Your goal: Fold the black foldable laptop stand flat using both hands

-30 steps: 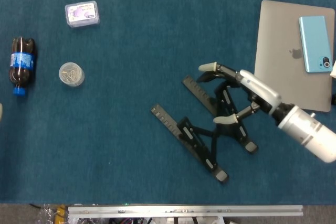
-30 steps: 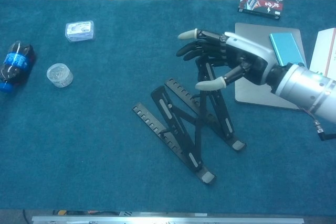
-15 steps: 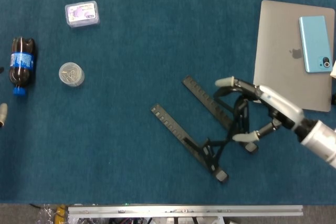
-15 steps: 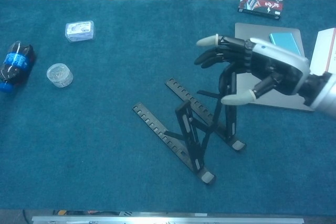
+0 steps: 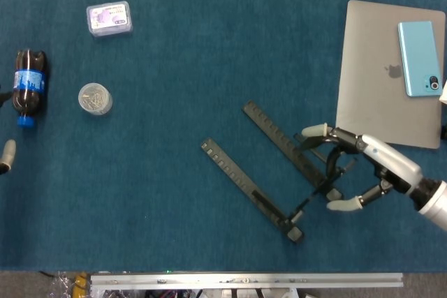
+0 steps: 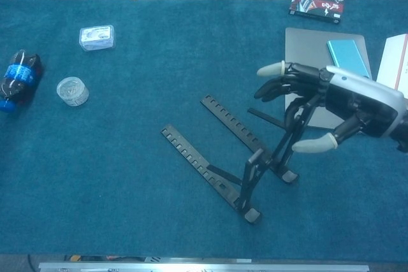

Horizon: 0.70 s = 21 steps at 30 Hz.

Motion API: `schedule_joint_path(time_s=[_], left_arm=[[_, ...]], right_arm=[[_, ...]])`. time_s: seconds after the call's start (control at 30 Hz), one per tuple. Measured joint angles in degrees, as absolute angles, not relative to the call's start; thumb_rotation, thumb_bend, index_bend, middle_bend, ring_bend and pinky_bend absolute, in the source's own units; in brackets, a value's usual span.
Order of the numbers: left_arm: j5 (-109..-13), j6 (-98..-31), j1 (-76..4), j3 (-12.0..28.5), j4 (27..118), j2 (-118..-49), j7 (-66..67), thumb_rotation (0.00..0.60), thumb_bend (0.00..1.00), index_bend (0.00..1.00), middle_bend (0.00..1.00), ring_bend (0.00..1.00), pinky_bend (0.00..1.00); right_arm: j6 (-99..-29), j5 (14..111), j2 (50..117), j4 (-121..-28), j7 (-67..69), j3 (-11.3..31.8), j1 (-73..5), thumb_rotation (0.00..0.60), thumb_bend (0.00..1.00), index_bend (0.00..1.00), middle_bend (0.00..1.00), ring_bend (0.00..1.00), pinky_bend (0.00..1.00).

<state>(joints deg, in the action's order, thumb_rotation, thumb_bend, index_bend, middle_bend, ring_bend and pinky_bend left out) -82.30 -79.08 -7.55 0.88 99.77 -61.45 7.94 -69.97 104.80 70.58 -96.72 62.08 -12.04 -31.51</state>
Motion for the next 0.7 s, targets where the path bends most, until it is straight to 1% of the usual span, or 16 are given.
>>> schedule_joint_path(time_s=[0.37, 0.5, 0.7], left_arm=[[-82.64, -79.74, -7.09, 0.69, 100.10, -60.87, 7.31, 0.600, 0.41, 0.13, 0.10, 0.11, 0.07], [-82.67, -79.85, -6.98, 0.70, 99.97, -60.79, 6.96, 0.600, 0.41, 0.13, 0.10, 0.11, 0.07], [-82.82, -79.60, -7.06, 0.58, 99.90, -60.91, 7.01, 0.600, 0.41, 0.13, 0.10, 0.11, 0.07]], right_arm=[[-70.70, 105.53, 71.81, -94.88, 63.02, -13.84, -30.98, 0.600, 0.04, 0.16, 0.26, 0.23, 0.47], [-71.35, 105.95, 71.81, -94.51, 63.48, -14.31, -30.86, 0.600, 0.04, 0.13, 0.26, 0.24, 0.44], [-72.09, 106.54, 72.06, -93.71, 64.21, -15.22, -30.56, 0.600, 0.04, 0.11, 0.24, 0.22, 0.36]])
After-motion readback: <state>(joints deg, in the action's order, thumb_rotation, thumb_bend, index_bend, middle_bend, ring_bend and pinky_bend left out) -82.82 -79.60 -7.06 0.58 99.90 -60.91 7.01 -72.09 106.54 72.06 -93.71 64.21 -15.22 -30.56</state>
